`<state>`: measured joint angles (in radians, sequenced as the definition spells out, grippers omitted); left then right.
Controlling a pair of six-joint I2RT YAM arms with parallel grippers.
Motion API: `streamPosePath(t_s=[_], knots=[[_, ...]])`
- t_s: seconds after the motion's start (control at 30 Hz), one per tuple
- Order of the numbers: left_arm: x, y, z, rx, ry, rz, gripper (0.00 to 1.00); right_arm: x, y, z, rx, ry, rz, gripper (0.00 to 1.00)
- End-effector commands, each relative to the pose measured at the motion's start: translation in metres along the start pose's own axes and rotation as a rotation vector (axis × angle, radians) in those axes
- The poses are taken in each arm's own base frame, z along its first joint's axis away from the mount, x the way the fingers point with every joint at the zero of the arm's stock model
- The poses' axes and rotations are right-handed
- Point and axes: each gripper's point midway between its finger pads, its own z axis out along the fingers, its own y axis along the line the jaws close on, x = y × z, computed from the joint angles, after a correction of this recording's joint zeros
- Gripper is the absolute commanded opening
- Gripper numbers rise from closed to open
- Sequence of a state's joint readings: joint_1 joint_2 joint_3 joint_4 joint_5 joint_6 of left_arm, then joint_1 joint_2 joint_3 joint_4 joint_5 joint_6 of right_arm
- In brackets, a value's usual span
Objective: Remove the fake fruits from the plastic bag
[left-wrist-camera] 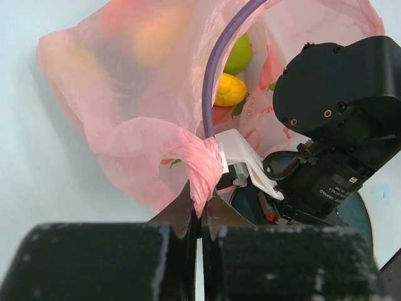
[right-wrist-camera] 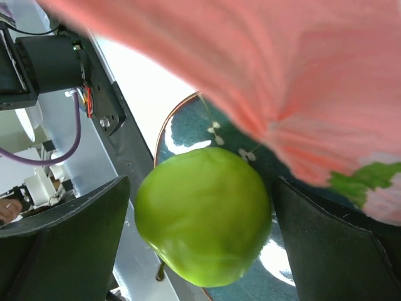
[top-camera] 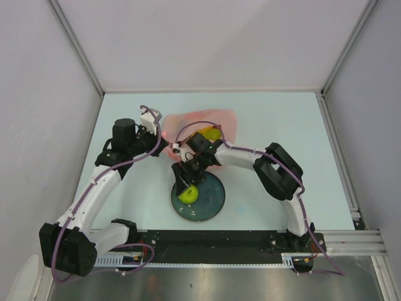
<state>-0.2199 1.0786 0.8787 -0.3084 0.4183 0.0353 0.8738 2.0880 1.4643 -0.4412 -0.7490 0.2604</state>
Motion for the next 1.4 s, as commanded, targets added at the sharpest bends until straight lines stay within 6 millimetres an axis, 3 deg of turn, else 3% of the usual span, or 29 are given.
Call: streamPosePath(t_s=[0.0, 0.23, 0.53, 0.73, 0.83, 1.03, 1.13, 1.27, 1.3, 1.37], knots=[[-0.020, -0.001, -0.005, 0.006, -0.058, 0.039, 0.00, -0.019, -0.006, -0.014, 0.060, -0.059, -0.053, 1.00], [-0.027, 0.002, -0.004, -0.002, -0.058, 0.048, 0.00, -0.037, -0.009, -0.025, 0.091, -0.118, -0.087, 1.00], [-0.034, 0.008, 0.000, -0.019, -0.065, 0.046, 0.00, -0.055, 0.015, -0.043, 0.050, -0.153, -0.211, 1.00], [-0.032, 0.008, 0.000, -0.020, -0.064, 0.051, 0.00, -0.062, 0.011, -0.056, 0.079, -0.177, -0.241, 0.99], [-0.030, 0.008, 0.001, -0.019, -0.062, 0.052, 0.00, -0.069, 0.016, -0.073, 0.092, -0.209, -0.286, 1.00], [-0.035, 0.007, 0.002, -0.010, -0.078, 0.045, 0.00, -0.096, 0.032, -0.137, 0.073, -0.312, -0.336, 1.00], [-0.040, 0.006, 0.000, -0.009, -0.088, 0.051, 0.00, -0.112, 0.013, -0.162, 0.153, -0.396, -0.324, 0.97], [-0.057, 0.000, -0.004, 0.019, -0.114, 0.069, 0.00, -0.129, -0.023, -0.169, 0.300, -0.450, -0.303, 0.91], [-0.076, -0.002, -0.009, 0.024, -0.147, 0.093, 0.00, -0.135, -0.032, -0.170, 0.346, -0.469, -0.301, 0.91], [-0.090, -0.003, -0.013, 0.028, -0.165, 0.136, 0.00, -0.139, -0.051, -0.166, 0.406, -0.459, -0.343, 0.90]])
